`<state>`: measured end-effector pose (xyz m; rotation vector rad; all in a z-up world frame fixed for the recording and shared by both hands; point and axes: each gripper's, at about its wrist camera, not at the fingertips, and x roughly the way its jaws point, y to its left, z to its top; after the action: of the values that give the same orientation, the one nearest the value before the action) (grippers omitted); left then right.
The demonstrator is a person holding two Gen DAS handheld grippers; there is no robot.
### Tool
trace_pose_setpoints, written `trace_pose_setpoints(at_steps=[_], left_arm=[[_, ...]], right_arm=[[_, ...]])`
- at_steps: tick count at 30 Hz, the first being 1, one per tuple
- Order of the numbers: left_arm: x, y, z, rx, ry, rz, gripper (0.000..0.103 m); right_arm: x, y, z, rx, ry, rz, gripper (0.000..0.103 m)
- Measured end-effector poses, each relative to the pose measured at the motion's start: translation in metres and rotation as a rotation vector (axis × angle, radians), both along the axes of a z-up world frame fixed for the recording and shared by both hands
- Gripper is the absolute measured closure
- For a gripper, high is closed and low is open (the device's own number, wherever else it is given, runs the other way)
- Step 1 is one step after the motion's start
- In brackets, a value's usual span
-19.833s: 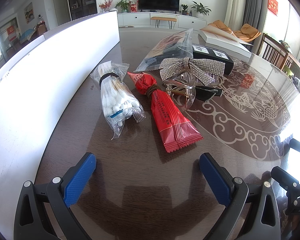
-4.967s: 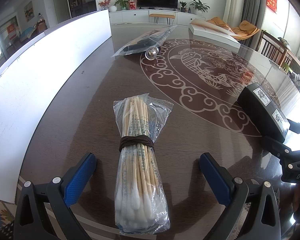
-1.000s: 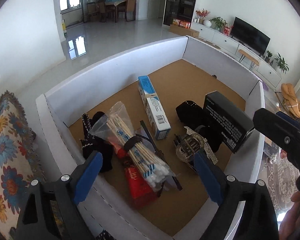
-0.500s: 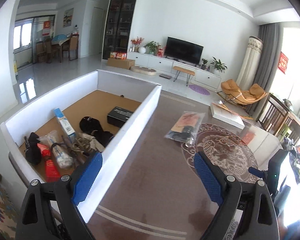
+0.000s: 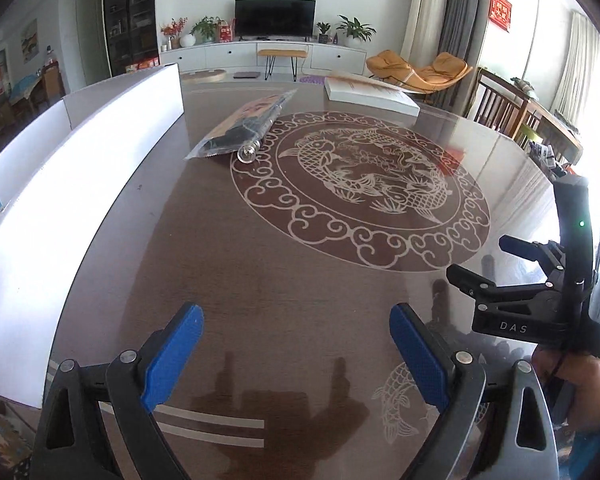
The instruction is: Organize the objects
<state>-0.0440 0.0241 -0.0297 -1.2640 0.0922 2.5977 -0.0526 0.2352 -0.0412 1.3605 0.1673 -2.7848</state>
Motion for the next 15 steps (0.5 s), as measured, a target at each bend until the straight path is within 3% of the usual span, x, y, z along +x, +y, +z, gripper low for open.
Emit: trace_pose_setpoints(at_steps=[8,15], left_arm=[[-0.007,-0.001,-0.020,-0.040,-0.035,0.034,0.008],[-0.020,-0.012,-0.034,-0.018,-0.113,0.087,0.008]], right_arm=[[-0.002,0.000,-0.007,-0.002,-0.019,-0.010,0.000],[-0.002,0.003,-0.008,-0.026,-0.028,-0.010,0.000]])
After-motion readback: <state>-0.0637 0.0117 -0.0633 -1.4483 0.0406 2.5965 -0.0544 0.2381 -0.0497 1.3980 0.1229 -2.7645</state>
